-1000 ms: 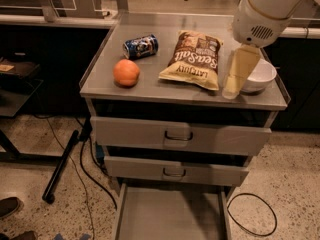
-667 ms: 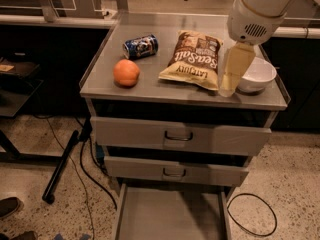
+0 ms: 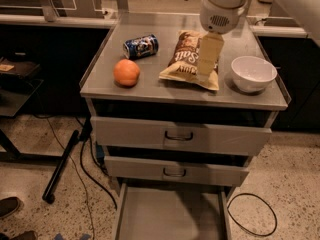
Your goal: Place brown chip bag into bottom drawer
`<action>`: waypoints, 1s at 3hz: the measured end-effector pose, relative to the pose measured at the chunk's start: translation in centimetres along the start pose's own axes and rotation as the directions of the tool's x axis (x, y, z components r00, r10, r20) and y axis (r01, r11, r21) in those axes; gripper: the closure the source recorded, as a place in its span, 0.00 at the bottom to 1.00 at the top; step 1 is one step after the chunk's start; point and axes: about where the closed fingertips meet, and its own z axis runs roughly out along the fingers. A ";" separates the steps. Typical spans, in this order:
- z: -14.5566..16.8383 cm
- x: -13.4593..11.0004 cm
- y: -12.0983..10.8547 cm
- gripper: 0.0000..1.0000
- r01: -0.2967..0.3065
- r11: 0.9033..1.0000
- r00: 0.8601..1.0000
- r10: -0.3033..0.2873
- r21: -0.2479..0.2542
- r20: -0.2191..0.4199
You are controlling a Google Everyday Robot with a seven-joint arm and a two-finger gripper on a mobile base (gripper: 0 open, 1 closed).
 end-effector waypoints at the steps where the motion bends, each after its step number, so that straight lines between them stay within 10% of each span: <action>1: 3.1 -1.6 -1.9 0.00 -0.011 1.000 0.998 0.011 -0.003 -0.054; 3: 6.2 -3.2 -3.0 0.00 0.001 1.000 0.999 -0.002 -0.006 -0.040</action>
Offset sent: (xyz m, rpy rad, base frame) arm 0.0273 0.0089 -0.0173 -0.0393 0.0143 -0.0282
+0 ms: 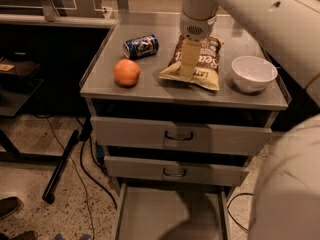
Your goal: Place brown chip bag into bottom drawer
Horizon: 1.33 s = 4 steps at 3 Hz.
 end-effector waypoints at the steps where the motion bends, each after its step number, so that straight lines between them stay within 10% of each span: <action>1: 3.4 -1.7 -1.2 0.00 0.010 1.000 1.000 -0.010 -0.014 -0.022; 3: 9.1 0.0 -3.3 0.00 -0.021 1.000 0.994 0.019 -0.014 -0.107; 4: 9.9 2.6 -3.9 0.19 -0.072 0.997 0.992 0.069 -0.023 -0.102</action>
Offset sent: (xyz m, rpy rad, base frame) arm 0.0673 0.0129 -0.0709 -0.0927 0.0282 -0.0242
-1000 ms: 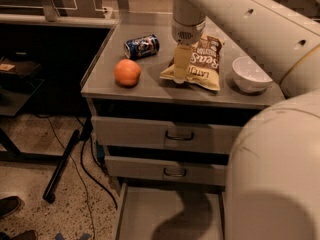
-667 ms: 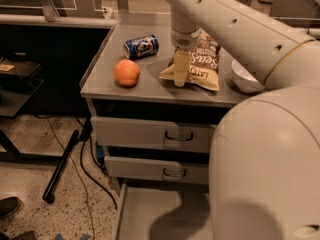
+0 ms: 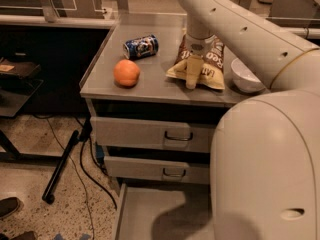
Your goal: Place brown chip bag into bottom drawer
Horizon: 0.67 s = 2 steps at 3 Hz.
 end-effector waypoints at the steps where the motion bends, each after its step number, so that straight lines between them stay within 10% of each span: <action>1: 0.0 0.0 0.0 0.50 0.000 1.000 1.000 0.000 0.000 0.000; 2: 0.0 0.0 0.0 0.73 0.000 1.000 1.000 0.000 0.000 0.000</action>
Offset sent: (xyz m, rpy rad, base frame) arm 0.0000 0.0000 0.0000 0.0000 0.0000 0.0000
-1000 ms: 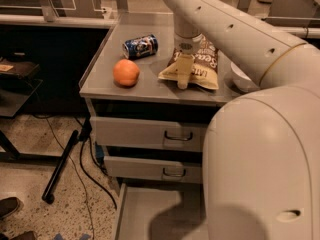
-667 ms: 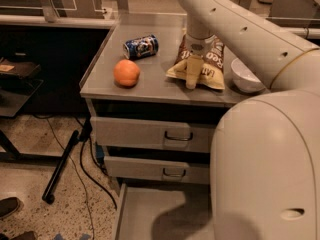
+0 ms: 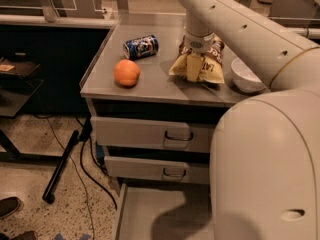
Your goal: Place brown chip bag into bottom drawer
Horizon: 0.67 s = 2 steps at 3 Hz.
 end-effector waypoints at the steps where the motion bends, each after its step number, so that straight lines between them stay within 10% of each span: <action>1: 0.0 0.0 0.0 0.97 0.000 1.000 1.000 0.000 0.000 0.000; 2: -1.2 0.0 -0.4 1.00 0.000 1.000 1.000 0.000 0.000 0.000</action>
Offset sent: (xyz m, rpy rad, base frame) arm -0.0008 0.0074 0.0136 0.0269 0.0031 0.0304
